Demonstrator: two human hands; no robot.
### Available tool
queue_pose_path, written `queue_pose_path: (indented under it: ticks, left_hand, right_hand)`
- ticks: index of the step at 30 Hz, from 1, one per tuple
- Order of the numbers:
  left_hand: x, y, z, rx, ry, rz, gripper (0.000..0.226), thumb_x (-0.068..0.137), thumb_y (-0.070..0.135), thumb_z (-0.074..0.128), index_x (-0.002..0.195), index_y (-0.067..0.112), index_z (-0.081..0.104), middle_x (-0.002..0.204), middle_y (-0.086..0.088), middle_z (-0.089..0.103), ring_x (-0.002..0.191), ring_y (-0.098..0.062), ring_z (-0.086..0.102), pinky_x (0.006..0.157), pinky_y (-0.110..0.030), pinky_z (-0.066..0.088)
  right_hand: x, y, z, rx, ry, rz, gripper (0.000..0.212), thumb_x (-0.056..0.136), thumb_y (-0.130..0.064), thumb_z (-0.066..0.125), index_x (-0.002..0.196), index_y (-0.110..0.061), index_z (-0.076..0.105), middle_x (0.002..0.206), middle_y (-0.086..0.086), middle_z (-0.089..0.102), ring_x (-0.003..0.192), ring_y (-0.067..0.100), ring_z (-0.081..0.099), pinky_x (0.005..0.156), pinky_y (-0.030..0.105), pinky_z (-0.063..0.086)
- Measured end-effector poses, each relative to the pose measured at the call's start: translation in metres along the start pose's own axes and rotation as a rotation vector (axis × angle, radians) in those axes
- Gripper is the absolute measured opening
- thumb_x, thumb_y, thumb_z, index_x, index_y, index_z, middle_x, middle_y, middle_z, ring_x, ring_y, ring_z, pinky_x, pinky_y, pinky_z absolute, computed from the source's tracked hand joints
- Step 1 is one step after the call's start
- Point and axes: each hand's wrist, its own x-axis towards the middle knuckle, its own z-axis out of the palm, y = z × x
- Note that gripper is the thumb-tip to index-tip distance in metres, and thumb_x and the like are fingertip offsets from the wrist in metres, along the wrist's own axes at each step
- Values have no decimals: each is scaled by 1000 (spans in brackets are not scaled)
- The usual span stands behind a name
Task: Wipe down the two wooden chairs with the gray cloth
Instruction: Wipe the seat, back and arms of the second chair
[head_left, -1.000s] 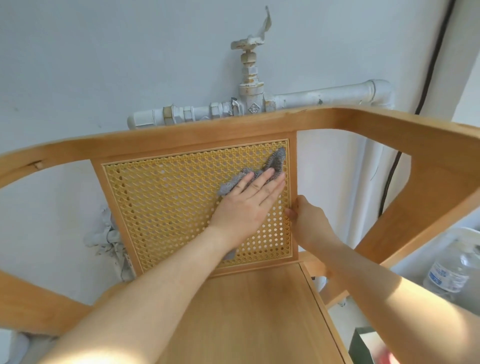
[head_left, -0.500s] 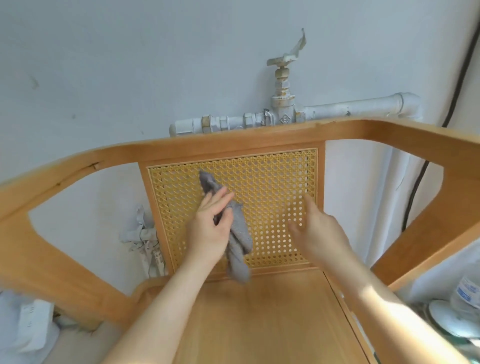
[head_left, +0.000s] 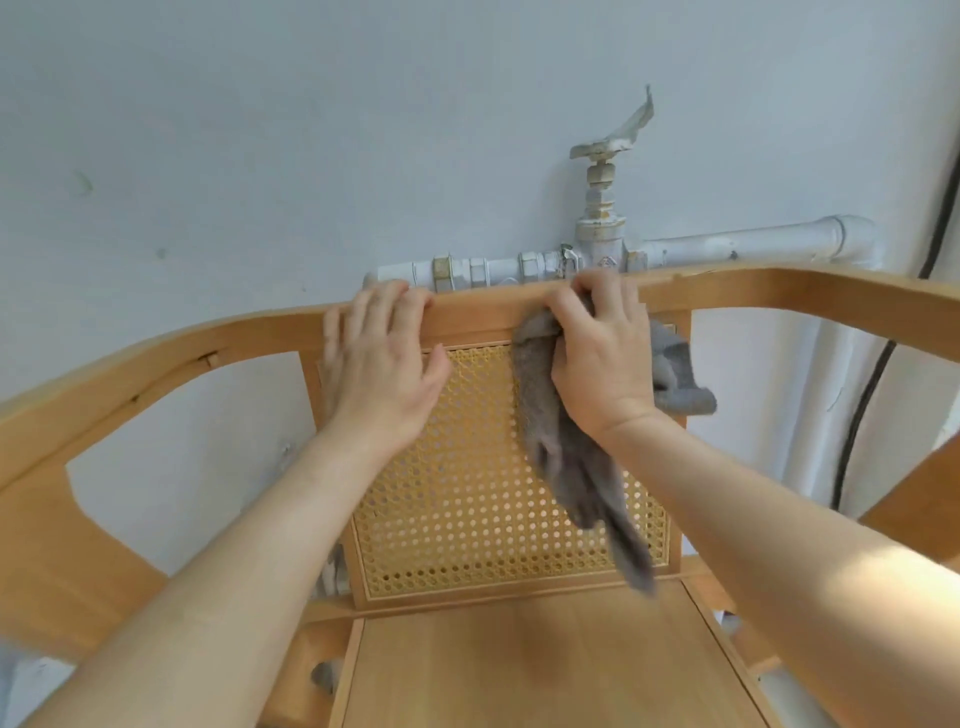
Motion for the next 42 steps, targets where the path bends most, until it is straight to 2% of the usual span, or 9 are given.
queue_pose_path:
  ticks: [7,14,17,20,23,26,30,35,42]
  left_hand:
    - [0,-12,25,39,153,25,42,83,24,53,124,25,47,127,5,53,124,-18,44,112,-45,16]
    - [-1,-6,28,11,198,-21,41,81,21,54,121,24,49,122,5,55,122,-19,45,112,-43,15]
    - [4,-9,19,-7,156,-19,39,80,25,56,119,27,51,118,7,57,118,-18,47,107,-41,21]
    - [25,-12,9,-3,65,-17,38,80,36,53,117,28,57,117,8,61,115,-18,49,95,-37,28]
    - [37,-10,10,-31,33,-39,38,79,42,45,109,31,64,113,10,61,113,-17,48,93,-35,28]
    - [35,-11,14,-47,46,-47,37,78,43,44,106,31,65,113,11,60,113,-17,47,95,-36,27]
    - [35,-11,12,-43,41,-53,34,79,43,45,105,33,65,112,12,60,113,-17,46,92,-33,25]
    - [34,-13,12,-42,41,-45,34,80,43,46,106,33,65,113,12,60,114,-17,46,95,-36,27]
    - [36,-11,12,-49,24,-49,36,79,45,43,106,34,66,113,12,61,114,-18,45,94,-37,26]
  right_hand:
    - [-21,23,19,-58,118,-10,16,78,-16,64,92,-17,70,104,8,63,98,25,40,80,37,28]
    - [-94,32,30,-68,-74,-67,53,90,-25,56,138,-6,50,144,10,37,118,35,44,102,47,34]
    - [-85,31,24,-69,-41,-132,45,89,-19,58,132,-6,57,137,6,38,115,32,43,95,47,38]
    - [-43,48,5,-128,77,-241,19,90,-18,62,105,-14,72,118,3,42,102,30,41,85,43,36]
    - [-10,63,-8,-137,163,-161,8,84,-10,62,85,-11,71,103,8,50,90,28,39,74,41,38]
    - [-26,45,8,-74,131,-129,17,81,-1,56,92,-1,69,92,18,59,82,30,46,69,44,43]
    - [-50,-15,36,16,21,-88,38,83,-13,53,116,4,62,111,23,58,98,38,51,84,44,43]
    - [-47,-22,29,-42,-106,-287,44,89,-26,57,126,-3,59,124,19,57,113,34,50,91,41,44]
    - [-45,43,11,-139,150,-31,21,90,-5,58,109,0,67,111,19,64,99,38,59,89,45,47]
